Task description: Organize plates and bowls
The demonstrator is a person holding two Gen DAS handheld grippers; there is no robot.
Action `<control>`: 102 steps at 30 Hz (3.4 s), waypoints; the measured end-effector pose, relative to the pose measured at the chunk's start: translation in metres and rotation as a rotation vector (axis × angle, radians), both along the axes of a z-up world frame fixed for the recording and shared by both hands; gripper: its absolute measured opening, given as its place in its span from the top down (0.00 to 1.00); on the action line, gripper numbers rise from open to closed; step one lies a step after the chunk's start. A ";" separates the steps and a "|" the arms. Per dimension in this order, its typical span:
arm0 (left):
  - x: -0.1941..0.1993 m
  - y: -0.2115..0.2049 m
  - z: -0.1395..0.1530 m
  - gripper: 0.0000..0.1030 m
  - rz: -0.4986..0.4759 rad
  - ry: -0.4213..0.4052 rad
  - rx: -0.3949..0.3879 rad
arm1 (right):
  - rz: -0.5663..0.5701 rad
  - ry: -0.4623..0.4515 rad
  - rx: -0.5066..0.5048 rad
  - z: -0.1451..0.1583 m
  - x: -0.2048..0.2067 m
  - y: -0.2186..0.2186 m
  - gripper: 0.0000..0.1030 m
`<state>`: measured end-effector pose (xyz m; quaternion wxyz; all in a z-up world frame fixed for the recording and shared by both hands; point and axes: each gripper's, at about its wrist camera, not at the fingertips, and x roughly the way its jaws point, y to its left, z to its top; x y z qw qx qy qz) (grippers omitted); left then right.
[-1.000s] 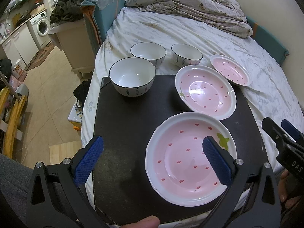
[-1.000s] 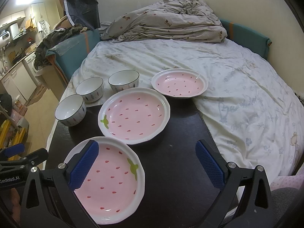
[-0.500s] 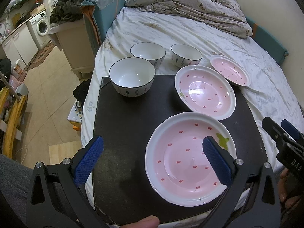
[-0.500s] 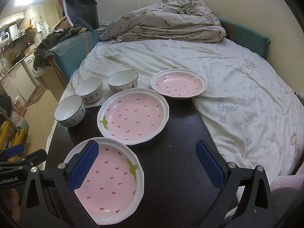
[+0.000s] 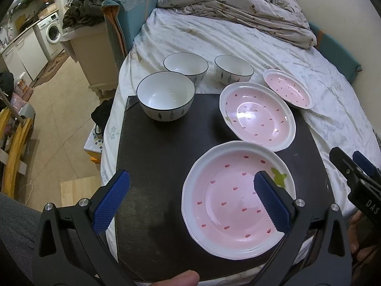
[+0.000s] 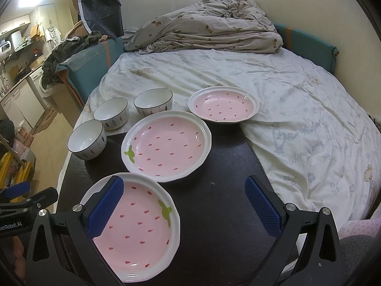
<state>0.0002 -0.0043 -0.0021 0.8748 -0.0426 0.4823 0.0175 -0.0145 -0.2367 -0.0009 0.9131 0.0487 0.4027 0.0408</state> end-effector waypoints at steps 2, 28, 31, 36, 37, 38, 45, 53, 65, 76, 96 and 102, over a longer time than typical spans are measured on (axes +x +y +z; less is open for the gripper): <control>0.000 0.000 0.000 0.00 -0.001 0.000 0.002 | -0.001 0.000 0.001 0.000 0.000 -0.001 0.00; 0.000 0.003 0.000 0.00 0.005 0.002 -0.001 | 0.003 0.003 0.001 -0.002 0.000 -0.001 0.00; 0.001 0.003 0.000 0.00 0.003 0.001 0.001 | 0.003 0.002 0.001 -0.002 0.000 -0.002 0.00; 0.000 0.003 0.000 0.00 0.005 0.001 0.001 | 0.004 0.003 0.002 -0.002 0.000 -0.001 0.00; 0.000 0.003 0.000 0.00 0.005 0.001 0.001 | 0.006 0.003 0.001 -0.002 0.000 -0.001 0.00; 0.000 0.003 0.000 0.00 0.004 0.001 0.002 | 0.006 0.002 0.000 -0.002 0.000 -0.001 0.00; 0.000 0.004 -0.001 0.00 0.005 0.011 0.001 | 0.003 0.003 0.002 -0.002 0.000 -0.002 0.00; 0.005 0.007 -0.004 0.00 0.001 0.047 0.018 | -0.001 0.005 0.003 -0.003 0.000 -0.003 0.00; 0.035 0.018 -0.016 0.00 -0.010 0.225 -0.039 | 0.065 0.148 0.059 -0.006 0.020 -0.015 0.00; 0.047 0.027 -0.061 0.20 0.034 0.426 -0.211 | 0.137 0.376 0.156 -0.052 0.055 -0.023 0.00; 0.052 0.020 -0.115 0.71 0.025 0.554 -0.241 | 0.196 0.716 0.320 -0.128 0.048 -0.002 0.83; 0.054 0.023 -0.115 0.71 0.021 0.549 -0.234 | 0.196 0.706 0.320 -0.128 0.052 0.007 0.85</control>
